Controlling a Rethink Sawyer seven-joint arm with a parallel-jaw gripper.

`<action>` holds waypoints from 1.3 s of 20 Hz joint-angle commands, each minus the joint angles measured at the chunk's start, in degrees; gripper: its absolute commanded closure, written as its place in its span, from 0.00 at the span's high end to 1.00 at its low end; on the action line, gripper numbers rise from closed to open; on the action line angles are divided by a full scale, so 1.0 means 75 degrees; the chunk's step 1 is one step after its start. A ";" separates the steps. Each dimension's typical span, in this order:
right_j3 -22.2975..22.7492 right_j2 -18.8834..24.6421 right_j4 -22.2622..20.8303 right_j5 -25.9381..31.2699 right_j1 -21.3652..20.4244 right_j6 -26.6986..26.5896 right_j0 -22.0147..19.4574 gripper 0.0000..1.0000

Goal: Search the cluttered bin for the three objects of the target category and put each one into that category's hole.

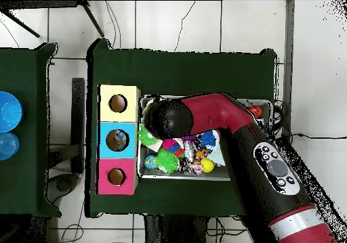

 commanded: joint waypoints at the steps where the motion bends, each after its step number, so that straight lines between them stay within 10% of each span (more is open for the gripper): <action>1: -0.1848 -0.0276 -0.0737 0.1763 0.0851 -0.1572 -0.0317 1.00; 26: -0.7001 -0.0140 -0.4337 0.4614 0.2817 -0.4067 0.1125 1.00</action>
